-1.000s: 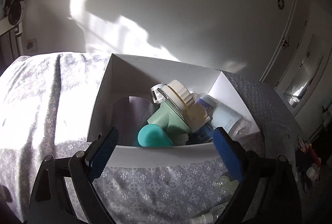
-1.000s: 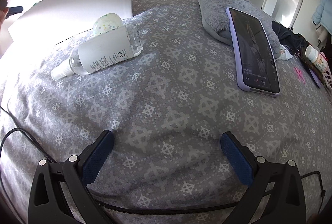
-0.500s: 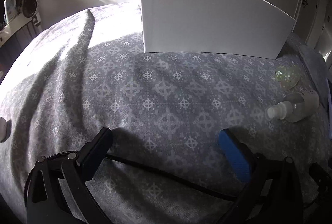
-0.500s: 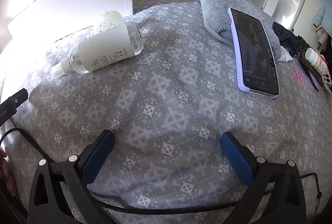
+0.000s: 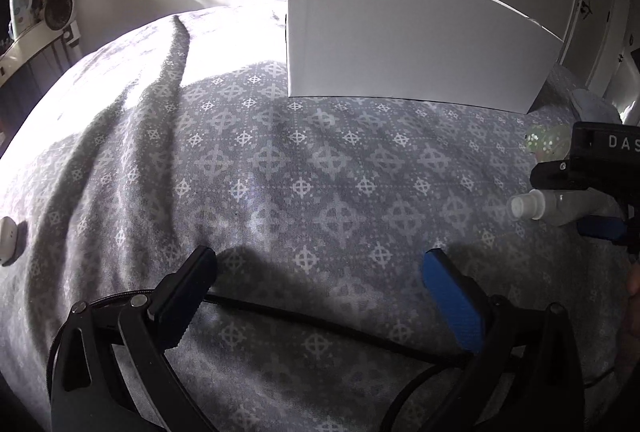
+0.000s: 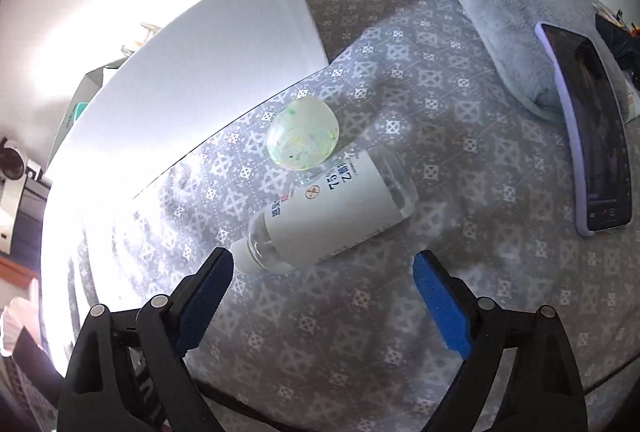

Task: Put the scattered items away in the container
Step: 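Move the right tool to the clear spray bottle and grasp it, then lift the spray bottle into the white box and open the right tool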

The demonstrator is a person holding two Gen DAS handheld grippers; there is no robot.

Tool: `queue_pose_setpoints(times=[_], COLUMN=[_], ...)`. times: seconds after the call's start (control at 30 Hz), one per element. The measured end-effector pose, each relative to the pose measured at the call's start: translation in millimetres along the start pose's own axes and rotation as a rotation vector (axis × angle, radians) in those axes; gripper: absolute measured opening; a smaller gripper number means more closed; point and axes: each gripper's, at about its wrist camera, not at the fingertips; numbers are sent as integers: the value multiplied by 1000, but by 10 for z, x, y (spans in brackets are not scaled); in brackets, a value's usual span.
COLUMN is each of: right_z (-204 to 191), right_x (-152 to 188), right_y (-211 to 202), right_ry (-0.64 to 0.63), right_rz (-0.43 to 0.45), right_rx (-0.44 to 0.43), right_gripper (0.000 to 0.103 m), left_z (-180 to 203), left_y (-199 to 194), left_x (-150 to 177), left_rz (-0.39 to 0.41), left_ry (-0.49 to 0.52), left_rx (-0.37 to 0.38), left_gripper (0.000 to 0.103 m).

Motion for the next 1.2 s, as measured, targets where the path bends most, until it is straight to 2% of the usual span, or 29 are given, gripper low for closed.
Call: queue_pose_setpoints(times=[0.03, 0.1, 0.17, 0.2, 0.27, 0.3, 0.33, 0.37, 0.4, 0.63, 0.8, 0.97, 1.07, 1.13, 1.2], right_z=[-67, -229, -409, -492, -563, -539, -490, -440, -400, -263, -370, -546, -711, -839, -1002], right_x=[-19, -49, -50, -24, 59, 97, 125, 146, 167, 185, -110, -503, -745, -910, -1056], right_y=[125, 290, 388, 428, 432, 388, 332, 287, 256, -32, -420, -614, -656, -634, -602], right_ry=[-4, -84, -223, -316, -466, -490, -488, -479, -476, -414, -401, -406, -428, -435, -460], right_rz=[-25, -7, 39, 59, 92, 110, 119, 121, 119, 148, 281, 401, 468, 502, 537], right_rx=[22, 84, 125, 139, 127, 104, 77, 66, 73, 41, 24, 8, 17, 14, 19], right_gripper=[90, 88, 85, 80, 76, 67, 62, 49, 44, 40, 38, 37, 36, 36, 36], left_z=[16, 38, 42, 41, 52, 58, 63, 65, 58, 44, 53, 41, -114, -253, -287], left_y=[-9, -27, -20, -17, -13, -10, -7, -6, -8, -7, -35, -92, -153, -169, -162], left_x=[22, 36, 34, 30, 30, 30, 30, 30, 30, 28, 38, 55, 56, 68, 78], left_rz=[1, 5, 3, 4, 4, 5, 5, 5, 5, 8, 19, 31, 51, 54, 49], left_ry=[12, 29, 34, 36, 40, 44, 47, 48, 49, 48, 41, 14, -62, -129, -143], left_rx=[-6, -17, -21, -23, -27, -30, -33, -35, -35, -35, -50, -76, -124, -129, -124], left_gripper=[102, 103, 103, 103, 103, 103, 103, 103, 103, 103, 103, 103, 103, 103, 102])
Point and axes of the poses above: each gripper's, at about its wrist camera, not at the fingertips, and y roughly the way its jaws point, z to its right, x to its underside, and after that the axes turned 14 degrees about z, right-handed
